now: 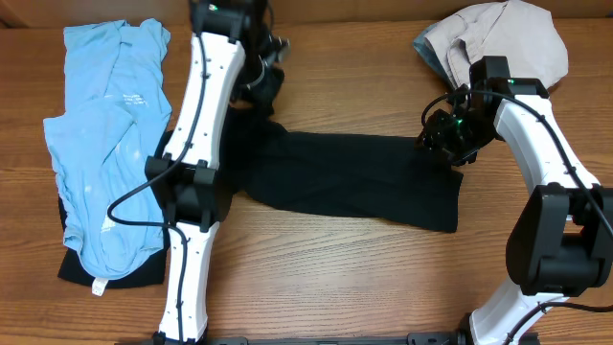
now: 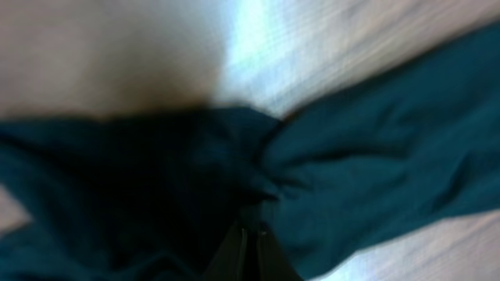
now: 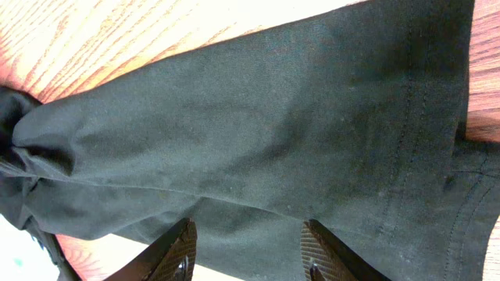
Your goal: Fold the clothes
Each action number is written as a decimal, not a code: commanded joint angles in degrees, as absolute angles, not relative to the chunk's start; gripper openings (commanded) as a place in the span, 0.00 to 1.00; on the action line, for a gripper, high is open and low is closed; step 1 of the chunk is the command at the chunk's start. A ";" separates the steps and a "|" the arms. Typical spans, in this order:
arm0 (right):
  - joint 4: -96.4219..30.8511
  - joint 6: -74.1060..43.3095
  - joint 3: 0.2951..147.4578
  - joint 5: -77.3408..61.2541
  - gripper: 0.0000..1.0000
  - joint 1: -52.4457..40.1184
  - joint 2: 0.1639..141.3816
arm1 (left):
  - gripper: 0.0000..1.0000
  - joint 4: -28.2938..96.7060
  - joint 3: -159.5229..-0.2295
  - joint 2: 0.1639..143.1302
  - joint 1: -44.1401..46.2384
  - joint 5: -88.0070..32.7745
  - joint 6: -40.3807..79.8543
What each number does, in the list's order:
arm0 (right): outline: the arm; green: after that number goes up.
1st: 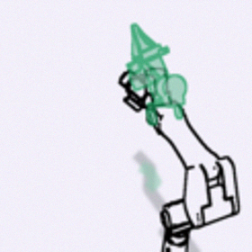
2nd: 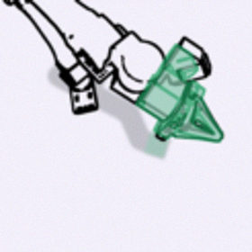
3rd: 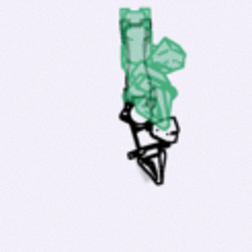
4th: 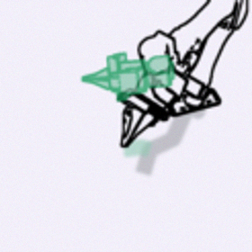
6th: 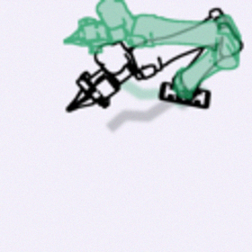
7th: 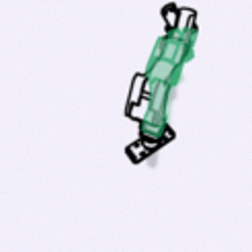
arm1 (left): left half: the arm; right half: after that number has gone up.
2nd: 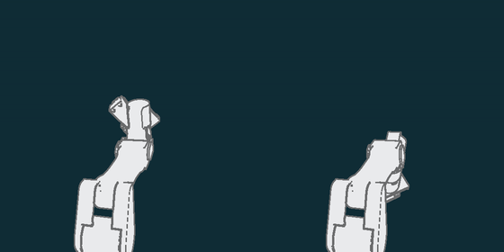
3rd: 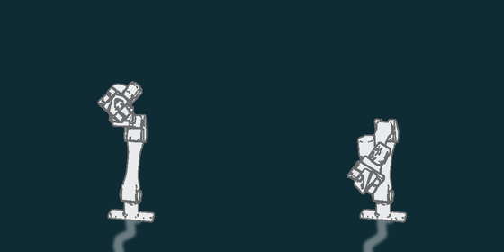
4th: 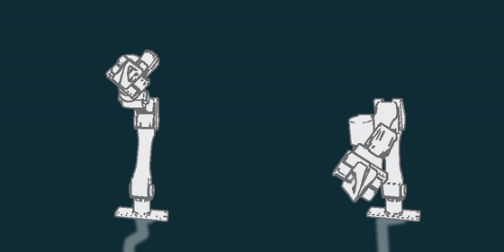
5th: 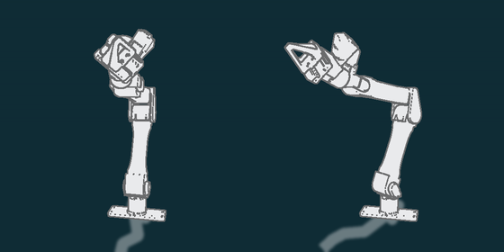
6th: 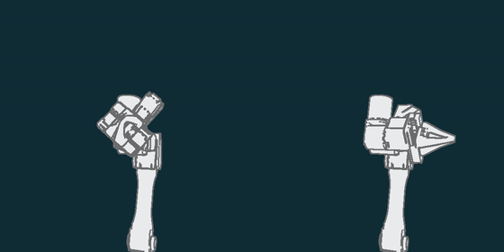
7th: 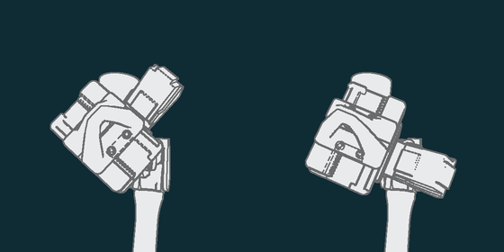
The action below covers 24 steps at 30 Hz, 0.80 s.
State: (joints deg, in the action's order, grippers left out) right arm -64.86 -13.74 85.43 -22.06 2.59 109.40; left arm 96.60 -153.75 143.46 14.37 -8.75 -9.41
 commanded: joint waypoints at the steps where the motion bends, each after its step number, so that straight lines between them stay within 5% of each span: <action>1: -64.86 -12.99 86.74 -21.52 0.47 2.76 108.53 | 0.04 96.84 -147.15 138.39 15.14 -6.31 -11.73; 24: -66.63 -13.28 80.88 -8.25 0.57 3.05 108.55 | 0.04 96.88 -117.36 138.19 16.16 -2.68 -15.27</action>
